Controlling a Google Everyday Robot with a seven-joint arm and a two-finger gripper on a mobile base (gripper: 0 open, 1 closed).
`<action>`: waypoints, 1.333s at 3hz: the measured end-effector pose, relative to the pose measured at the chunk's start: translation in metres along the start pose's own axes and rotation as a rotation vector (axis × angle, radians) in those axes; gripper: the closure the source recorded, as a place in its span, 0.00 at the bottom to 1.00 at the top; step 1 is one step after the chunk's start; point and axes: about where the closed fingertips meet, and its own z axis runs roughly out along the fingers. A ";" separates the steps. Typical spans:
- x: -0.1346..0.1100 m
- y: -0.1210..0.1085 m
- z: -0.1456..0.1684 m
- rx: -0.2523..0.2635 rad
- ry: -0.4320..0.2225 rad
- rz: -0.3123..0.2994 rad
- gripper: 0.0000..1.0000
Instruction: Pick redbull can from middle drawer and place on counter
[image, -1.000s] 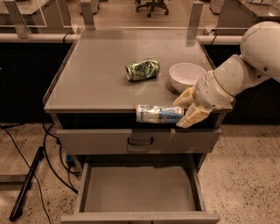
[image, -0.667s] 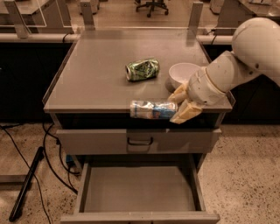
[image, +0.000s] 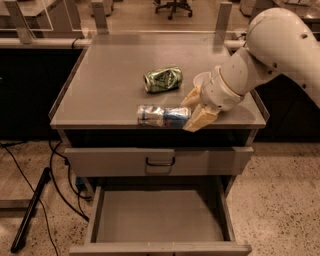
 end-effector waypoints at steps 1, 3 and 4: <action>-0.005 -0.016 0.008 0.012 0.012 -0.003 1.00; 0.001 -0.045 0.031 -0.002 0.033 0.020 1.00; 0.001 -0.051 0.033 -0.008 0.036 0.026 1.00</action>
Offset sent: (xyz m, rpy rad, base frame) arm 0.0614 0.0189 -0.0165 -0.0395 -0.0002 -0.0331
